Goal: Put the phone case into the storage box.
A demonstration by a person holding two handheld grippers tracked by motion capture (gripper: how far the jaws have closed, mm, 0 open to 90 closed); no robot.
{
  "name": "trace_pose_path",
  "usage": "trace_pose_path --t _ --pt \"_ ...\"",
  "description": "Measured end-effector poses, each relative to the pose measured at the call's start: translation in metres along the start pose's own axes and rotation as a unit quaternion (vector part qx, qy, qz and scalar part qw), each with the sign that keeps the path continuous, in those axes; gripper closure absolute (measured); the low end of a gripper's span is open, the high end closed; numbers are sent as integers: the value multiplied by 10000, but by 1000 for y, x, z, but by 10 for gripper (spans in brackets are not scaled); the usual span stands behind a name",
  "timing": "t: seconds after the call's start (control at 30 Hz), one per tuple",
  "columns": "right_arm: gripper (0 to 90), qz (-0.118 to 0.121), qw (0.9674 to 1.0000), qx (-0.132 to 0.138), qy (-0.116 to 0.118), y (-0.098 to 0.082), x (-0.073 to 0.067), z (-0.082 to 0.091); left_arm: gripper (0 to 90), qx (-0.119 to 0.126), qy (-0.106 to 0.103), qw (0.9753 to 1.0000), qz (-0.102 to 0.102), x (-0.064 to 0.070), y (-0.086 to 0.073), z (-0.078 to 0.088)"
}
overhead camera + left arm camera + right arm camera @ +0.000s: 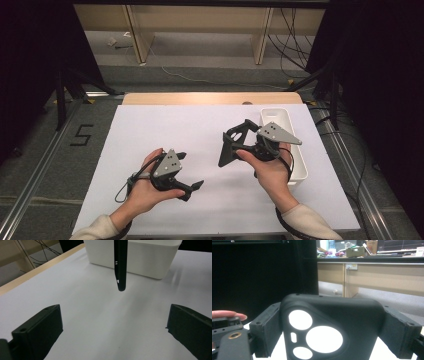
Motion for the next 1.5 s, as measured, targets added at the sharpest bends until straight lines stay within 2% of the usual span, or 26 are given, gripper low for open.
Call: trace_pose_path --t 0.5,1.5 --pt "150 -68 9999 61 -86 8 8 5 0 -6 139 9999 58 -8 -13 14" --pt "150 -157 9996 155 -173 17 17 9 0 -84 183 9997 103 -13 -24 24"
Point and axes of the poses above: each handheld gripper's, and its own axes: z roughly backward along the jaws, y roughly out of its top, x roughly to its right, the point moved 6 cm from there along -z, roughly forward along the jaws, and after that the axes turned 12 degrees about -z, right-handed, at the moved point
